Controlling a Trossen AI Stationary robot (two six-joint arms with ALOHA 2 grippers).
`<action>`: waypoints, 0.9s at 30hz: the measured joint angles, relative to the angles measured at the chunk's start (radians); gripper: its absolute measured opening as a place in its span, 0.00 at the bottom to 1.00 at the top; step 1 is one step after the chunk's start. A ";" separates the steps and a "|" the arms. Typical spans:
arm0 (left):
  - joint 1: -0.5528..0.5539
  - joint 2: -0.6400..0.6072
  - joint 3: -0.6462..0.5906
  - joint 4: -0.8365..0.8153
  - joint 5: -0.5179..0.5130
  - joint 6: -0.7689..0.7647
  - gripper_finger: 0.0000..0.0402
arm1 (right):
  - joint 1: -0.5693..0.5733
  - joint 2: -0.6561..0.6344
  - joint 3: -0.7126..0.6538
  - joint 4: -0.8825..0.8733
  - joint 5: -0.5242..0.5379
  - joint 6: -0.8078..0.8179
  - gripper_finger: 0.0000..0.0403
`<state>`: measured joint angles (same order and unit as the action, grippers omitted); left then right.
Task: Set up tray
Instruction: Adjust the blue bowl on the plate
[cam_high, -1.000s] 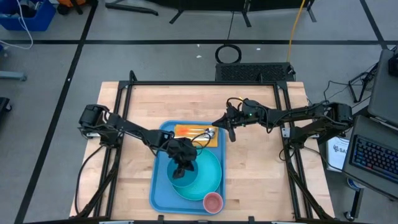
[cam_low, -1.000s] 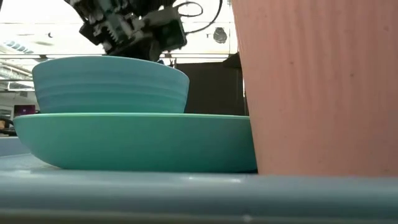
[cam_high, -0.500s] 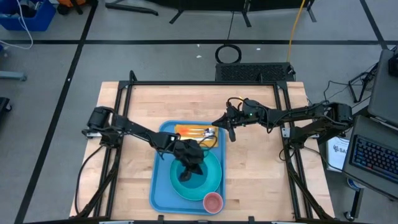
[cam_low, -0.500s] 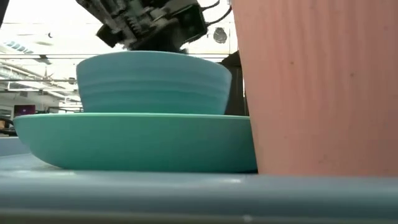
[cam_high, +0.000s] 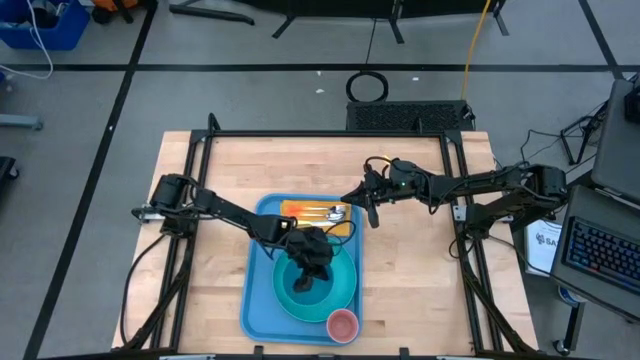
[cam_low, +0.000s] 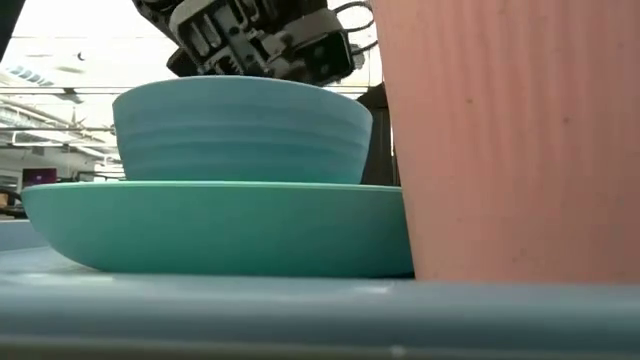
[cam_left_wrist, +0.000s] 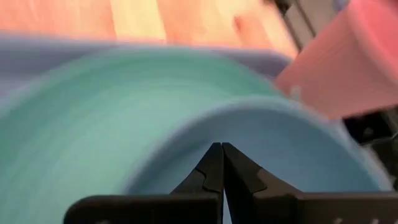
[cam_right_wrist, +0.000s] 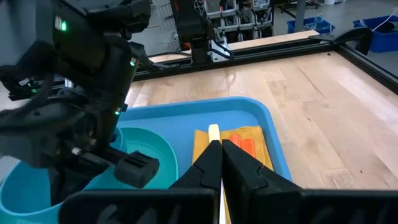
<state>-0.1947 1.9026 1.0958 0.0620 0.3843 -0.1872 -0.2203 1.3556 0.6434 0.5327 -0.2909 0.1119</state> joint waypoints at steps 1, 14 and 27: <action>0.000 -0.003 0.000 0.018 0.001 0.001 0.00 | 0.000 0.000 0.000 0.000 0.000 0.000 0.00; 0.000 -0.003 0.000 0.087 0.004 0.005 0.00 | 0.000 0.000 0.000 0.001 0.000 0.000 0.00; 0.000 -0.003 0.000 0.139 0.008 0.020 0.01 | 0.000 0.000 0.000 0.001 0.000 0.000 0.00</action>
<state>-0.1947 1.8992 1.0958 0.2010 0.3926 -0.1672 -0.2203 1.3557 0.6434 0.5335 -0.2909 0.1120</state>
